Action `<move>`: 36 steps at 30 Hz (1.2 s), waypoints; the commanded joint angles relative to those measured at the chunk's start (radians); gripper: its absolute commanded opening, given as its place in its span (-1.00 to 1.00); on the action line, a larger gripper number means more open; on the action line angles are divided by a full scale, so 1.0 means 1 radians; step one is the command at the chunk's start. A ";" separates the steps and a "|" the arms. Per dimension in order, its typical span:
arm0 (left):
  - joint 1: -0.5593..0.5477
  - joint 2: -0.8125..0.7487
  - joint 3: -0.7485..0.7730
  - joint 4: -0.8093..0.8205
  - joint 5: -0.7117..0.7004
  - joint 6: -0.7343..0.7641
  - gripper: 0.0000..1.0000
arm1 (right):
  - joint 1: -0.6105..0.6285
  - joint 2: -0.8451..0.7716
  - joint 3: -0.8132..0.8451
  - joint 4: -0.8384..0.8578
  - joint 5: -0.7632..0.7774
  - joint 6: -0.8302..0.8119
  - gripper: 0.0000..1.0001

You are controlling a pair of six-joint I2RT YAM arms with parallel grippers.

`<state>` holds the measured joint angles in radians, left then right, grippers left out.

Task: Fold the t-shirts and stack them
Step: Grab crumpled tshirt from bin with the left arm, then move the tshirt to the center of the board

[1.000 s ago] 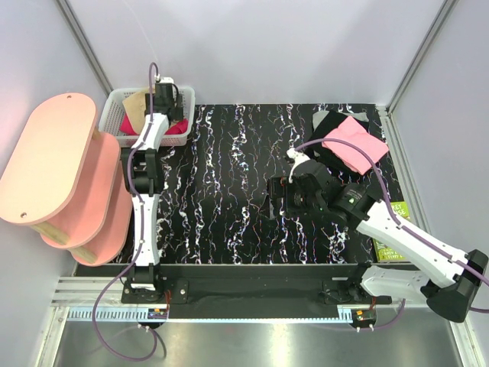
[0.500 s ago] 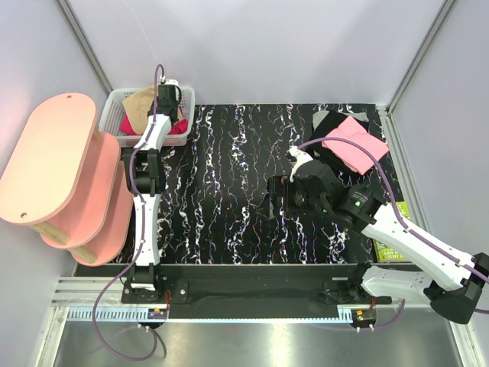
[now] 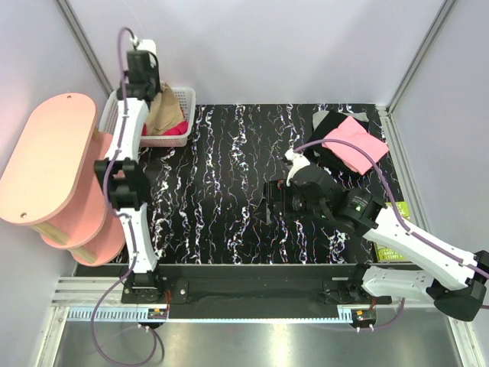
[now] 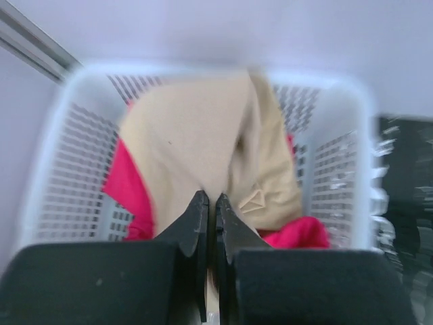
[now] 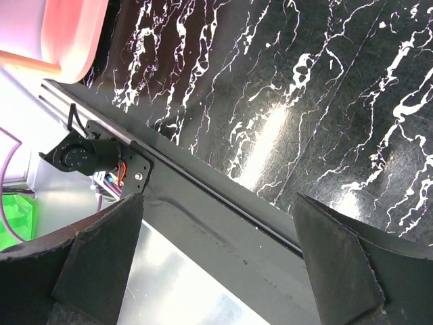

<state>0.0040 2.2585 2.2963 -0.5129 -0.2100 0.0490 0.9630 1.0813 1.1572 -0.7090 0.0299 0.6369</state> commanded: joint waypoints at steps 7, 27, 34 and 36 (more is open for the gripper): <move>-0.076 -0.503 -0.032 -0.223 0.330 0.093 -1.00 | 0.034 -0.115 -0.033 0.013 0.100 -0.008 0.99; -0.570 -0.950 -0.631 -0.543 0.460 0.046 -1.00 | 0.036 -0.336 -0.042 -0.098 0.199 0.021 0.99; -0.642 -0.906 -0.859 -0.464 0.512 0.058 -0.44 | 0.036 -0.314 -0.047 -0.119 0.168 0.024 0.99; -0.641 -0.893 -0.905 -0.455 0.503 0.074 0.35 | 0.036 -0.302 -0.057 -0.119 0.148 0.020 0.99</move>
<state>-0.6334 1.3754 1.4250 -1.0603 0.2432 0.1192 0.9894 0.7567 1.0855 -0.8162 0.1944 0.6521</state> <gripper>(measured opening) 0.406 0.994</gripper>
